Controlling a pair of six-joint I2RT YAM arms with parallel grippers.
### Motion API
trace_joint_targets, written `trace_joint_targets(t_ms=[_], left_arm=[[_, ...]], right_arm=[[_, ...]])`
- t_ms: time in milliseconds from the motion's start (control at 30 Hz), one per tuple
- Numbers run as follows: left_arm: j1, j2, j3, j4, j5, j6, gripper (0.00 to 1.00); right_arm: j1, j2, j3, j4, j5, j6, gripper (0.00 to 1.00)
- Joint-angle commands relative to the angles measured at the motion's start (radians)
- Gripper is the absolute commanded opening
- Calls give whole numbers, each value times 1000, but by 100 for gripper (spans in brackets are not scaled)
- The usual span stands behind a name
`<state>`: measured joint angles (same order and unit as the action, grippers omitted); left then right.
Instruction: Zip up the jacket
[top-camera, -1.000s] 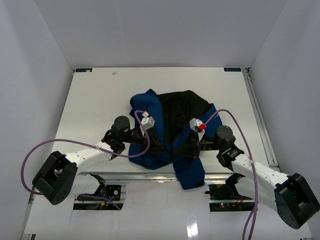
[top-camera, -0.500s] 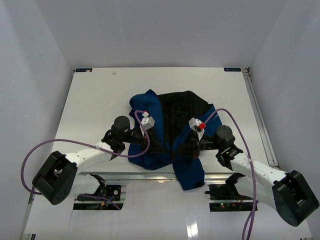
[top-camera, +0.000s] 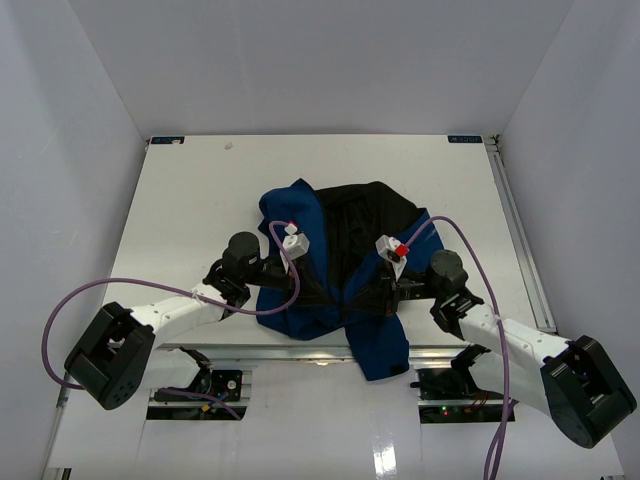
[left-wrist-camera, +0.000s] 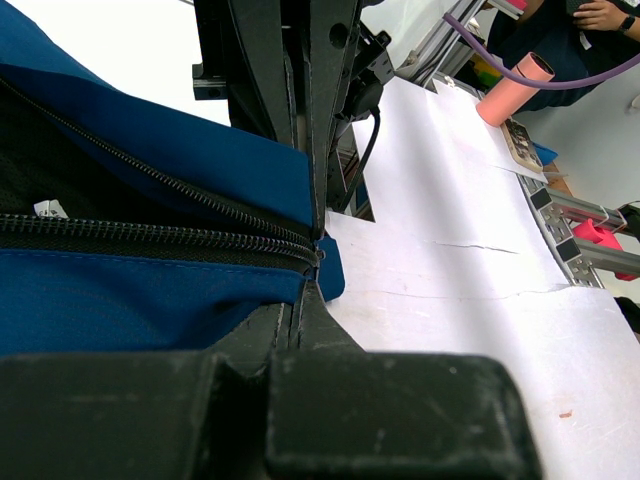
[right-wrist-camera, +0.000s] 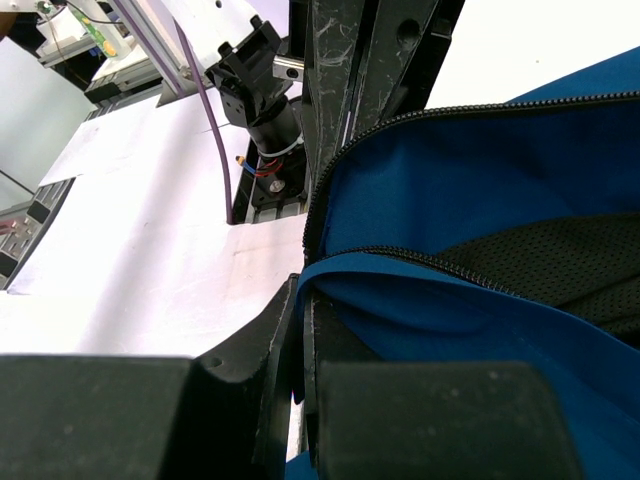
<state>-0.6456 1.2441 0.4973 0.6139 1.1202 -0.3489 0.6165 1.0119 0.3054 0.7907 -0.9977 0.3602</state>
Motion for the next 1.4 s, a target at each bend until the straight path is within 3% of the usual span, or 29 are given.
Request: trace_joint_targets(t_ms=[0,967,1367], left_arm=[[-9,-32,3,17,26,19,0],[-19,-21,18,-33,12,48,0],[-23,-6,35,-72,-3,63,0]], right_arm=[[8,7,46,67,-9,9,8],[14,11,83,50,34,36,8],[20,5,115,-57,80,-15,8]])
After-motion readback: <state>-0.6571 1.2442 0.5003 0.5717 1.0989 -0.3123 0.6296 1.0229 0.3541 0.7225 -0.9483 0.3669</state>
